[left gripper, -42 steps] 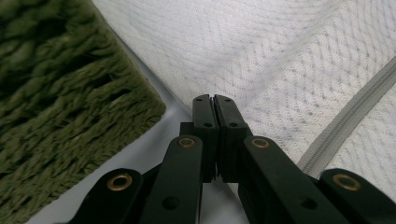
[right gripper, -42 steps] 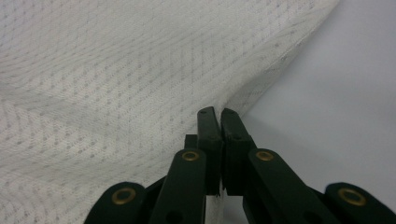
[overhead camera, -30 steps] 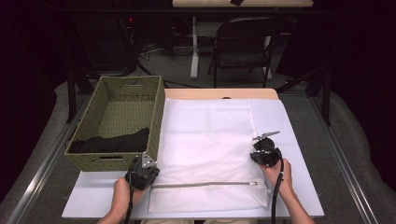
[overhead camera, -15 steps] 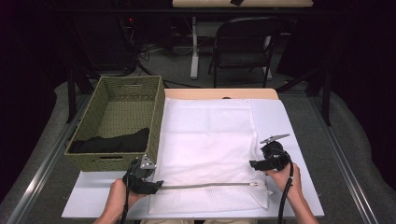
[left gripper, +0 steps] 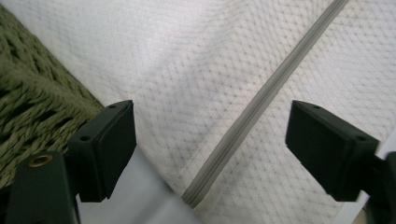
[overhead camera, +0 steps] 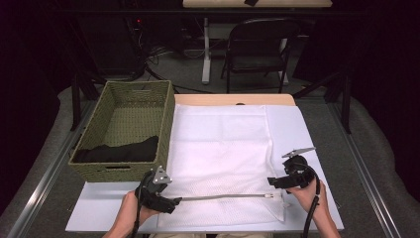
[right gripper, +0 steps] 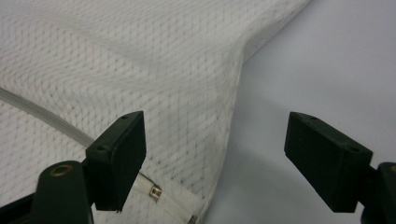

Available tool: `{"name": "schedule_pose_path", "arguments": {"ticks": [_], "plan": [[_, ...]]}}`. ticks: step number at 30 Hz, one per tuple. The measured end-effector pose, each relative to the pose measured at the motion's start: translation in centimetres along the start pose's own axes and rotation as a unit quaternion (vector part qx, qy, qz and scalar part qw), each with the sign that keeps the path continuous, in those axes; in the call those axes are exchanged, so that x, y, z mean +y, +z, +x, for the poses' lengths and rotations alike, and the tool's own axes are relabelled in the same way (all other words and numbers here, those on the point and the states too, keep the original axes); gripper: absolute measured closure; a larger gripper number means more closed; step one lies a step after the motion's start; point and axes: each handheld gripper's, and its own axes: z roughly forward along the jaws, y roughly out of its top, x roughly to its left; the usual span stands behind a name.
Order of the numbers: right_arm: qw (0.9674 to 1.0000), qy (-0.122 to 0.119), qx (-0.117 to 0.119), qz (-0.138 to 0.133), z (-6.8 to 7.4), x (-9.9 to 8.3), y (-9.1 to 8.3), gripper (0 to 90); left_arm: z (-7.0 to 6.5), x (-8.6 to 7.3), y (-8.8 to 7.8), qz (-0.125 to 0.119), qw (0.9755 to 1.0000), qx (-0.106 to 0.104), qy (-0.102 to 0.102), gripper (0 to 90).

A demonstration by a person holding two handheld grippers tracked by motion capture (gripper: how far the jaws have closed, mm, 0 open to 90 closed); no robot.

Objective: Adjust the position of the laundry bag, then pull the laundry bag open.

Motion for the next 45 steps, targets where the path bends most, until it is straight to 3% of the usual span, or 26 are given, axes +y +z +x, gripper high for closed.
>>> {"name": "schedule_pose_path", "arguments": {"ticks": [12, 15, 18, 22, 27, 36, 37, 40, 45], "plan": [[0.9997, 0.013, 0.019, 0.01, 0.0, -2.2, -1.0, 25.9, -0.7, 0.7, 0.7, -0.014, 0.9994, -0.018, 0.027, 14.8], [0.9993, 0.024, 0.027, 0.007, 0.2, -3.0, -1.2, 34.7, -0.8, 0.9, 0.9, -0.012, 0.9992, -0.019, 0.034, 14.9], [0.9994, 0.021, 0.023, 0.017, 0.5, -3.3, -1.2, 39.7, -1.0, 0.9, 1.0, -0.011, 0.999, -0.018, 0.04, 14.9], [0.9988, 0.033, 0.034, 0.016, 0.1, -3.8, -1.0, 51.6, -1.2, 1.1, 1.2, -0.011, 0.9988, -0.016, 0.046, 15.0], [0.9973, 0.044, 0.048, 0.032, 0.1, -4.1, -0.5, 55.5, -1.3, 1.2, 1.6, -0.006, 0.9985, -0.019, 0.051, 15.3], [0.998, 0.035, 0.035, 0.04, 0.9, -3.9, 0.1, 57.3, -1.5, 1.4, 1.7, -0.007, 0.9981, -0.025, 0.055, 15.1], [0.9983, 0.023, 0.026, 0.047, 1.2, -3.9, 0.3, 57.6, -1.5, 1.4, 1.8, -0.008, 0.9982, -0.024, 0.054, 15.1], [0.9985, 0.019, 0.019, 0.047, 1.4, -3.9, 0.3, 59.5, -1.4, 1.4, 1.8, -0.008, 0.9981, -0.024, 0.056, 15.2], [0.9988, 0.002, -0.012, 0.047, 2.2, -3.9, 0.5, 66.1, -1.6, 1.4, 2.0, -0.006, 0.9981, -0.024, 0.056, 14.9]]}}
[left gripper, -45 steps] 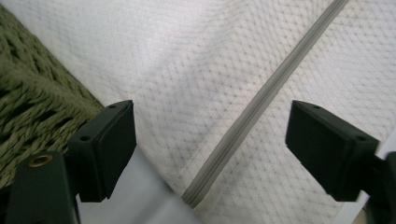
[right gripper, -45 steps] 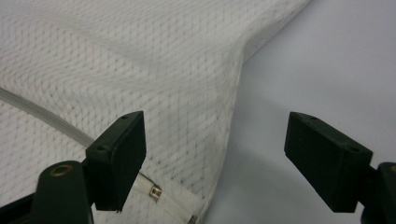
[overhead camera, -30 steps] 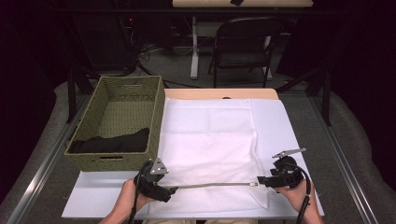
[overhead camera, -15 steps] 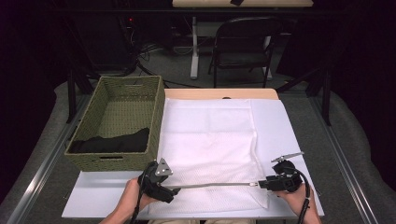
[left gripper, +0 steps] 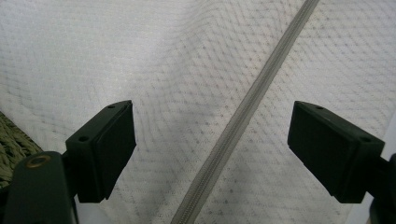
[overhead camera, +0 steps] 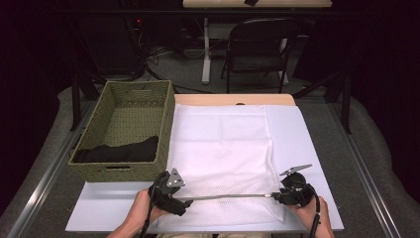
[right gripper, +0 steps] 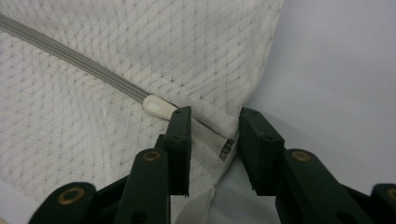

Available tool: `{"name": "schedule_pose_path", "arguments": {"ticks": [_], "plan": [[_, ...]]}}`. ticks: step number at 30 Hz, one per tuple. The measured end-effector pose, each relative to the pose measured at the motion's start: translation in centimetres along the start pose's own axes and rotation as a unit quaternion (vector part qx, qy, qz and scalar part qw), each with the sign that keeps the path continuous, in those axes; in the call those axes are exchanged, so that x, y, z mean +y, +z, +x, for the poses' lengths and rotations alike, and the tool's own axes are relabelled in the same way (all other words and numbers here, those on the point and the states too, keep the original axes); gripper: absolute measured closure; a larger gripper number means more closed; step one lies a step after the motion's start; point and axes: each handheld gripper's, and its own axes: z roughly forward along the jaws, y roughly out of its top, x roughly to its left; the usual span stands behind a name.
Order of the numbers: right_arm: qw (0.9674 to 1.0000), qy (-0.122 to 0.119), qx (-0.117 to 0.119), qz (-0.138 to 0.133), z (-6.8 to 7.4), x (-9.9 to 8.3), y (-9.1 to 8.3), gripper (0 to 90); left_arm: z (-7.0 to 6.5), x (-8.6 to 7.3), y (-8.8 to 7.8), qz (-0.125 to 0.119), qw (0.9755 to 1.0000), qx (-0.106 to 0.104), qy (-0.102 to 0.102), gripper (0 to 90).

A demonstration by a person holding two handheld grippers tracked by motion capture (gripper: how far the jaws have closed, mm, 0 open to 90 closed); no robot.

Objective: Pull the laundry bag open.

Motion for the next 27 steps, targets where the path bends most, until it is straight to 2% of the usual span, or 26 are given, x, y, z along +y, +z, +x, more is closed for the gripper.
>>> {"name": "schedule_pose_path", "arguments": {"ticks": [5, 7, 12, 17, 18, 21, 22, 27], "plan": [[1.0, -0.003, -0.007, -0.001, 0.3, 0.0, 0.0, 71.1, 0.0, 0.0, 0.0, 0.003, 1.0, 0.003, -0.004, 14.6], [1.0, 0.003, -0.003, -0.005, 0.4, -0.1, 0.0, 75.8, -0.1, 0.0, 0.0, 0.002, 1.0, 0.006, -0.002, 14.6], [0.9999, 0.003, 0.01, -0.01, 0.3, -0.1, 0.0, 82.7, -0.4, 0.2, 0.2, 0.004, 1.0, -0.002, 0.002, 14.7], [0.9998, -0.004, 0.011, -0.014, 0.3, 0.1, -0.2, 83.3, -0.6, 0.3, 0.2, 0.005, 0.9999, -0.015, 0.001, 14.9], [0.9998, -0.008, 0.011, -0.015, 0.4, 0.1, -0.4, 83.3, -0.7, 0.4, 0.3, 0.006, 0.9997, -0.024, 0.004, 15.0], [0.9997, -0.013, 0.008, -0.019, 0.5, 0.1, -0.7, 83.2, -0.9, 0.6, 0.3, 0.006, 0.9996, -0.026, 0.008, 14.9], [0.9996, -0.014, 0.009, -0.024, 0.6, 0.2, -1.0, 83.2, -1.1, 0.8, 0.4, 0.008, 0.9994, -0.033, 0.01, 15.0], [0.999, -0.026, 0.007, -0.036, 0.9, 0.2, -1.5, 83.2, -1.8, 1.0, 0.5, 0.006, 0.9989, -0.043, 0.018, 14.7]]}}
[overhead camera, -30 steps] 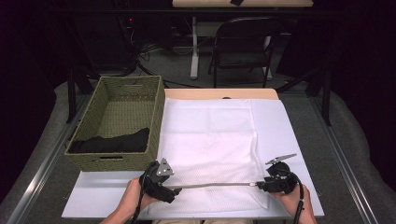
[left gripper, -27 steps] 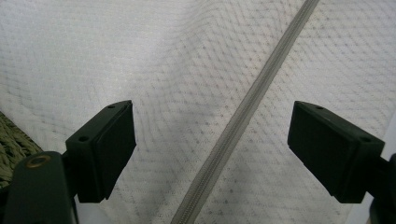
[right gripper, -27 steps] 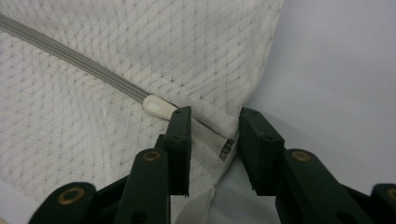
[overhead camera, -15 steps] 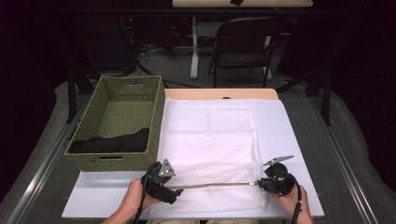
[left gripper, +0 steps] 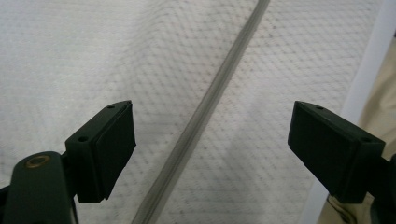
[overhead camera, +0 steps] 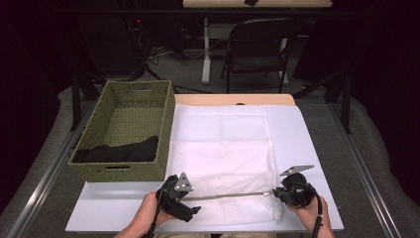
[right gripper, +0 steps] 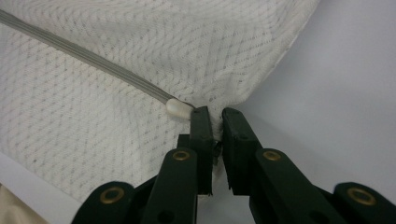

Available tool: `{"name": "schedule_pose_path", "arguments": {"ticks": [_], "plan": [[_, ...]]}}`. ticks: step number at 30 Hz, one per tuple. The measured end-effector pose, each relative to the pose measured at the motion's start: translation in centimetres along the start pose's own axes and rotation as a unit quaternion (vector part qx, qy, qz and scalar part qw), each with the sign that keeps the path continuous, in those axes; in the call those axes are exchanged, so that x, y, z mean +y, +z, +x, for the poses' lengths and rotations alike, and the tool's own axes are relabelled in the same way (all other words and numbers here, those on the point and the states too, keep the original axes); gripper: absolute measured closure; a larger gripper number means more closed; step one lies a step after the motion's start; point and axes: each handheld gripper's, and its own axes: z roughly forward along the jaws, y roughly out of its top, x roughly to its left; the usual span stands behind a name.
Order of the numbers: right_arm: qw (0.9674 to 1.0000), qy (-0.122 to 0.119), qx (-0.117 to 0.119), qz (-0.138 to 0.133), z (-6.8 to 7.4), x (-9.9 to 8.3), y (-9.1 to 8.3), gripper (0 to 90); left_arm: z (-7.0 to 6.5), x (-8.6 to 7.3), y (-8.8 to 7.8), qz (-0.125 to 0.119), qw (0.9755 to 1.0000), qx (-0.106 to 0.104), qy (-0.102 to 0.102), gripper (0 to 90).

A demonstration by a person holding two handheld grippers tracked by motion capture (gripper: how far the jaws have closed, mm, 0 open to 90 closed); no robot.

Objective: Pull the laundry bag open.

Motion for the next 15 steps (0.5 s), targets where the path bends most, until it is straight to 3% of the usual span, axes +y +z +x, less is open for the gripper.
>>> {"name": "schedule_pose_path", "arguments": {"ticks": [8, 15], "plan": [[0.9999, -0.004, 0.003, -0.01, 0.2, 0.1, -0.5, 83.2, -1.1, 1.1, 0.6, 0.007, 0.9994, -0.028, 0.018, 14.4], [0.9993, -0.013, 0.001, -0.034, 0.5, 0.2, -1.3, 83.2, -2.1, 3.3, 1.7, 0.007, 0.998, -0.043, 0.046, 15.6]]}}
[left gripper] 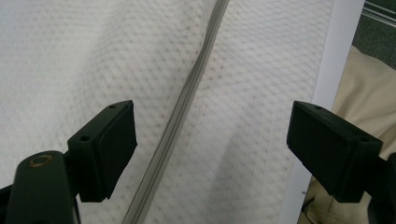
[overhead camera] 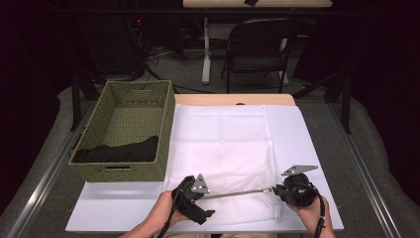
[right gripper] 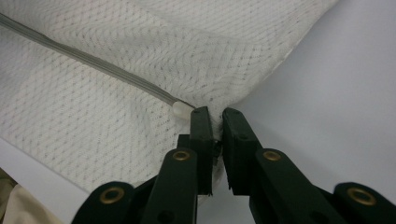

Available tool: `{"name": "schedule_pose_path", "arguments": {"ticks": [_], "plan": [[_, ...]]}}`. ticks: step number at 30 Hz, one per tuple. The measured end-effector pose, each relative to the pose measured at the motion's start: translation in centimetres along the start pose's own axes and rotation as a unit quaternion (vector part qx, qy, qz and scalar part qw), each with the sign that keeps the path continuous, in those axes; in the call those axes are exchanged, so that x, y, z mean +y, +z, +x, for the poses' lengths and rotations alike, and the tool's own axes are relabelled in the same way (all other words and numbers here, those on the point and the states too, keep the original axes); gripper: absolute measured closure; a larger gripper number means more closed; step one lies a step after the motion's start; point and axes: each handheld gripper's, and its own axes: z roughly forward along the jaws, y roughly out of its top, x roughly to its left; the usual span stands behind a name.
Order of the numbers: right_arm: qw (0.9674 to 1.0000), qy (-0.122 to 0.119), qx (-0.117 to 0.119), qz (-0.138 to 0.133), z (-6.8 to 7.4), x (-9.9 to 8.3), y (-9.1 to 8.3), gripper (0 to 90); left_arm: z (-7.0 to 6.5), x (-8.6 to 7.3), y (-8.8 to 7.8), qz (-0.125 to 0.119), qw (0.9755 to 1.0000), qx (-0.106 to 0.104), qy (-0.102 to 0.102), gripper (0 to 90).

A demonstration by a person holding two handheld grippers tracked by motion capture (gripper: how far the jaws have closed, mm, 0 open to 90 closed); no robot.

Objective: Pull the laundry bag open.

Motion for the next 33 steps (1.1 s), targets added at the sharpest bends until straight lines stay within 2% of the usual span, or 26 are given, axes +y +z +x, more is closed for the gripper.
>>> {"name": "schedule_pose_path", "arguments": {"ticks": [3, 9, 16, 24, 26, 28, 33], "plan": [[1.0, -0.001, 0.0, -0.001, 0.0, 0.0, 0.0, 83.2, -0.1, 0.5, 0.3, -0.003, 1.0, 0.0, 0.001, 15.3], [1.0, -0.001, 0.002, -0.005, 0.1, 0.1, -0.2, 83.1, -0.5, 1.9, 1.1, -0.018, 0.9997, -0.015, 0.007, 14.8], [0.9999, -0.01, 0.003, -0.01, 0.1, 0.1, -0.2, 83.0, -1.5, 3.9, 2.7, -0.023, 0.9982, -0.043, 0.033, 19.1], [0.9998, -0.012, 0.006, -0.013, 0.1, 0.1, -0.4, 82.9, -1.9, 5.4, 4.2, -0.026, 0.997, -0.058, 0.043, 21.5], [0.9998, -0.011, 0.006, -0.014, 0.1, 0.1, -0.4, 82.9, -2.0, 5.9, 4.7, -0.029, 0.9959, -0.069, 0.05, 28.1], [0.9998, -0.012, 0.007, -0.014, 0.1, 0.1, -0.4, 82.9, -2.1, 6.2, 4.9, -0.029, 0.996, -0.068, 0.05, 29.0], [0.9998, -0.016, 0.008, -0.013, 0.1, 0.1, -0.5, 82.9, -2.2, 7.0, 6.0, -0.033, 0.9949, -0.081, 0.05, 35.8]]}}
